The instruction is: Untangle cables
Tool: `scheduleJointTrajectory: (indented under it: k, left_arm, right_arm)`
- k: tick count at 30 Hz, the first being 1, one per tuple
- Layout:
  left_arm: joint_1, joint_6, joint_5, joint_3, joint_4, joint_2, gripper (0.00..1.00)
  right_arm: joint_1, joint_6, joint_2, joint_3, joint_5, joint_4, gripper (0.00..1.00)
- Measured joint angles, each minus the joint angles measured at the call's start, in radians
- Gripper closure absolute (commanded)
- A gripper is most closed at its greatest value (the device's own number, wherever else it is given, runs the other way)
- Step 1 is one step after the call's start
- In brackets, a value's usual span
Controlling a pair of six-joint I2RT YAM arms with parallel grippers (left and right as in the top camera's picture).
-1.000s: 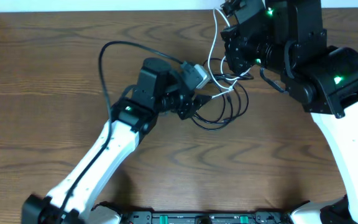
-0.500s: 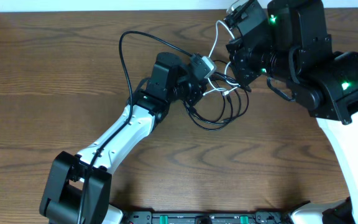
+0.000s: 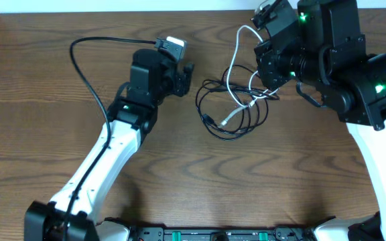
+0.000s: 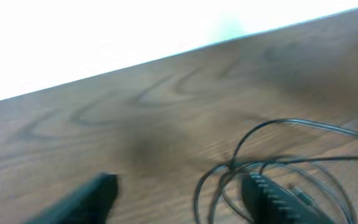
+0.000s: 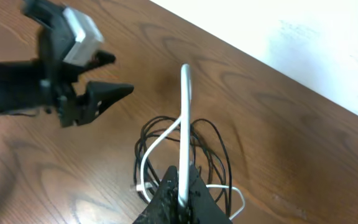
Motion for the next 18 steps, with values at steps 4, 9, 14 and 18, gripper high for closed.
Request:
scheduleJointTrajectory:
  k: [4, 9, 14, 18]
  left_arm:
    - [-0.001, 0.043, 0.094, 0.0, 0.009, -0.008, 0.26]
    - [-0.002, 0.117, 0.267, 0.0, 0.005, 0.032, 0.27]
    - [-0.003, 0.167, 0.367, 0.0, 0.001, 0.093, 0.26]
    - [-0.003, 0.207, 0.449, 0.0, -0.001, 0.134, 0.22]
  right_arm:
    - [0.0, 0.0, 0.0, 0.0, -0.002, -0.002, 0.99]
    - [0.0, 0.0, 0.0, 0.0, -0.002, -0.002, 0.99]
    - [0.0, 0.0, 0.0, 0.0, -0.002, -0.005, 0.99]
    - [0.0, 0.0, -0.001, 0.0, -0.002, -0.01, 0.99]
